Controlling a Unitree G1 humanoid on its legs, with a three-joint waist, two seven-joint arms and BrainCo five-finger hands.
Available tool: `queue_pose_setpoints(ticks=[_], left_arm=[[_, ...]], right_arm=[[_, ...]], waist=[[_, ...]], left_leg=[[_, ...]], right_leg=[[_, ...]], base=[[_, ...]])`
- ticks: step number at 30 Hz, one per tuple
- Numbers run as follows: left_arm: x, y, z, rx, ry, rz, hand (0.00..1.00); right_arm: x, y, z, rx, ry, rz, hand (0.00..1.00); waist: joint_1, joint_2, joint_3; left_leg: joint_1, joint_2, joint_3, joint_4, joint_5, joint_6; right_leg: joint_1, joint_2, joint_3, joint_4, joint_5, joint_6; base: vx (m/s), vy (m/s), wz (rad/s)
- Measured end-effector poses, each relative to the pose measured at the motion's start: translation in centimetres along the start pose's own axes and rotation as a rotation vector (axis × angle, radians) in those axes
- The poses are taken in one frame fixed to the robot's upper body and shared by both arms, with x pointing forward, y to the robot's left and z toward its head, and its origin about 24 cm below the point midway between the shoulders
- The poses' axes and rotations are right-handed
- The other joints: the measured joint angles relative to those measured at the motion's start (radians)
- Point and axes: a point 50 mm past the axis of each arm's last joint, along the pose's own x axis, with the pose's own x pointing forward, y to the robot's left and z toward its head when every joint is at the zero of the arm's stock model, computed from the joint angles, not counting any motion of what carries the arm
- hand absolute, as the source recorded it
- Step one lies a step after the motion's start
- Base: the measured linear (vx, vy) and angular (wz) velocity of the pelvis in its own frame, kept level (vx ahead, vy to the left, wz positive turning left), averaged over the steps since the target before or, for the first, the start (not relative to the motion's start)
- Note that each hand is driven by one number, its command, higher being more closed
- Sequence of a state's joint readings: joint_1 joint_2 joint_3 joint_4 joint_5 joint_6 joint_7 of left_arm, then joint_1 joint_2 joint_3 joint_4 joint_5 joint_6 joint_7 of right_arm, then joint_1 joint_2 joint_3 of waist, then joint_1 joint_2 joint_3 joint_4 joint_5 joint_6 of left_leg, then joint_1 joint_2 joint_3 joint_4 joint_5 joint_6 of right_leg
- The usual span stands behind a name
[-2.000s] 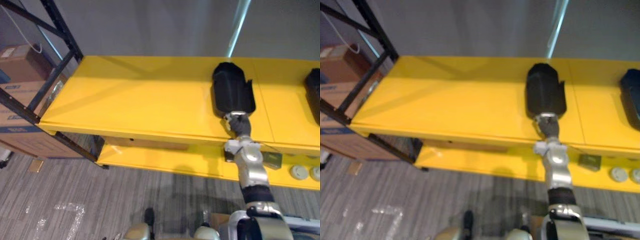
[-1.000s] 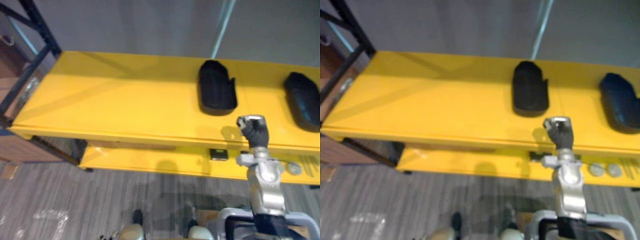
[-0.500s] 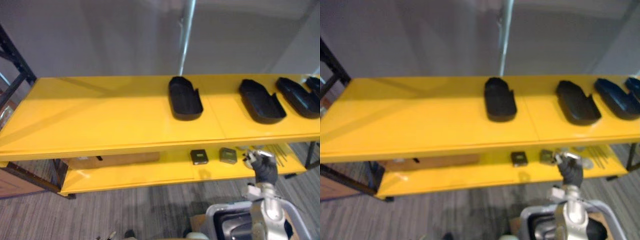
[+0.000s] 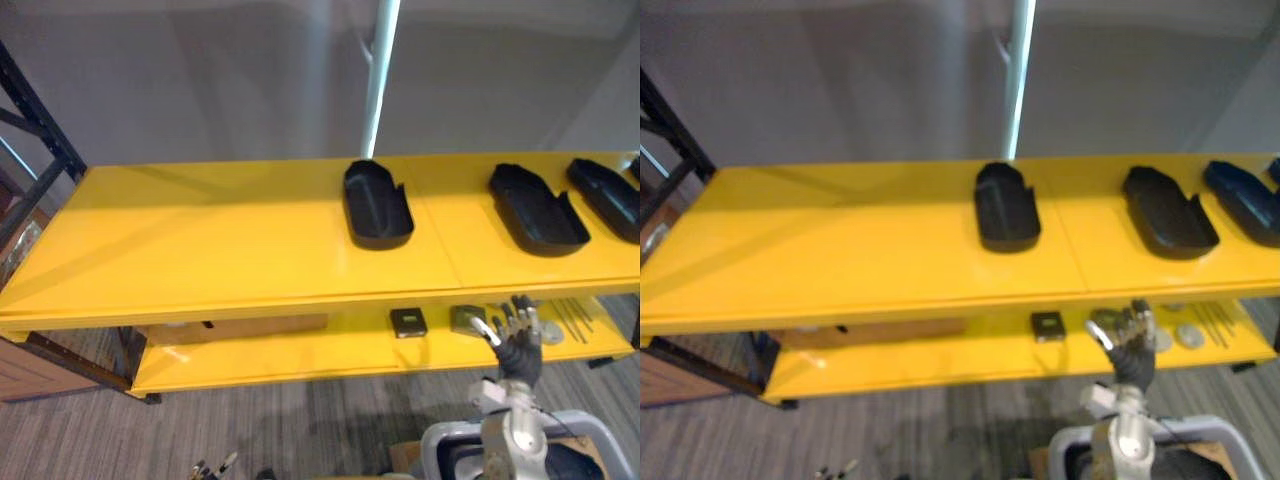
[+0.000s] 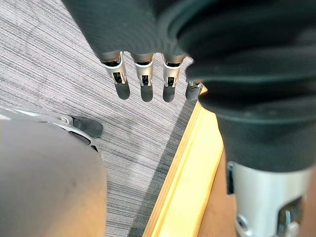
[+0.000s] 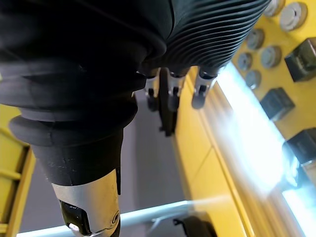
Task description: Walk over and take plastic housings, then place them on the shelf
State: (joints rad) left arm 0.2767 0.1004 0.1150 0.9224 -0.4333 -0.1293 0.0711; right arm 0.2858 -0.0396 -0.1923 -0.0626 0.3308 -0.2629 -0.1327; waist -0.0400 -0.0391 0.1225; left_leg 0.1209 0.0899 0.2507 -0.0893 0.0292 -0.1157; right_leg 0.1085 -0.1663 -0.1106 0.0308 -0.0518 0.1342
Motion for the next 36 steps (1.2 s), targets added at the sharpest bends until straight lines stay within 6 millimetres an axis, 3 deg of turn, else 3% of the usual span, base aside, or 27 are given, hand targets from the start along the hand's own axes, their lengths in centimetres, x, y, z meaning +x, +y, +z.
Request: queue_pose_setpoints(ticks=[8,11,16,19,22,26,29,32,36], left_arm=[[-0.2,0.2,0.0,-0.078,-0.020,0.064,0.00],[-0.1,-0.1,1.2,-0.083,-0.085,0.073,0.00],[-0.1,-0.9,4.8,-0.057,-0.251,0.088,0.00],[-0.1,-0.3,5.2,-0.039,-0.266,0.097,0.00],[-0.1,-0.6,5.5,0.004,-0.279,0.077,0.00],[0.0,-1.6,6.0,0.050,-0.299,0.040,0.00],[0.2,-2.7,7.0,0.097,-0.328,-0.002,0.00],[0.4,-4.8,8.9,0.180,-0.385,-0.081,0.00],[0.4,-8.2,12.0,0.232,-0.482,-0.176,0.00]], right_arm=[[0.2,-0.8,-0.1,-0.047,0.013,0.005,0.00],[0.7,-1.3,-0.2,-0.075,0.022,0.007,0.00],[3.8,0.4,1.8,-0.079,-0.081,0.059,0.00],[4.3,1.5,2.1,-0.073,-0.103,0.074,0.00],[4.2,1.1,2.1,-0.078,-0.101,0.033,0.00],[3.9,-0.6,2.7,-0.114,-0.111,-0.028,0.00],[3.6,-2.0,3.9,-0.138,-0.147,-0.063,0.00],[3.4,-2.9,4.7,-0.152,-0.178,-0.093,0.00],[2.9,-3.6,5.1,-0.161,-0.188,-0.129,0.00]], waist=[[0.002,-0.006,-0.005],[0.005,-0.007,-0.008],[0.028,-0.017,0.055],[0.035,-0.032,0.070],[0.045,-0.037,0.078],[0.019,-0.044,0.082],[-0.005,-0.055,0.089],[-0.031,-0.057,0.093],[-0.070,-0.054,0.118]], left_leg=[[-0.006,0.008,-0.013,0.001,-0.005,-0.006],[-0.033,0.005,-0.051,0.007,-0.003,-0.007],[-0.091,0.018,-0.098,0.134,-0.050,0.003],[-0.090,0.018,-0.087,0.133,-0.054,0.003],[-0.093,0.016,-0.047,0.133,-0.064,-0.003],[-0.090,0.027,-0.002,0.152,-0.073,-0.012],[-0.104,0.064,0.037,0.243,-0.129,-0.016],[-0.127,0.106,0.085,0.330,-0.184,-0.021],[-0.144,0.123,0.124,0.383,-0.225,-0.015]], right_leg=[[0.000,0.011,-0.004,-0.027,0.005,-0.006],[-0.004,0.011,-0.036,-0.026,0.007,-0.005],[-0.020,0.008,-0.052,0.043,0.010,-0.008],[-0.029,0.001,-0.050,0.046,0.009,-0.008],[-0.058,-0.007,-0.035,0.046,-0.002,-0.015],[-0.086,0.006,0.015,0.043,-0.002,-0.017],[-0.091,0.032,0.063,0.037,0.011,-0.016],[-0.101,0.061,0.117,0.020,0.038,-0.018],[-0.120,0.070,0.170,0.009,0.064,-0.015]], base=[[0.01,-0.002,0.00],[0.04,-0.007,0.32],[-0.03,0.002,0.12],[-0.10,0.007,-0.12],[-0.08,0.001,-0.35],[-0.04,-0.001,-0.36],[0.04,-0.002,-0.54],[0.05,0.023,-0.50],[0.04,0.060,-0.45]])
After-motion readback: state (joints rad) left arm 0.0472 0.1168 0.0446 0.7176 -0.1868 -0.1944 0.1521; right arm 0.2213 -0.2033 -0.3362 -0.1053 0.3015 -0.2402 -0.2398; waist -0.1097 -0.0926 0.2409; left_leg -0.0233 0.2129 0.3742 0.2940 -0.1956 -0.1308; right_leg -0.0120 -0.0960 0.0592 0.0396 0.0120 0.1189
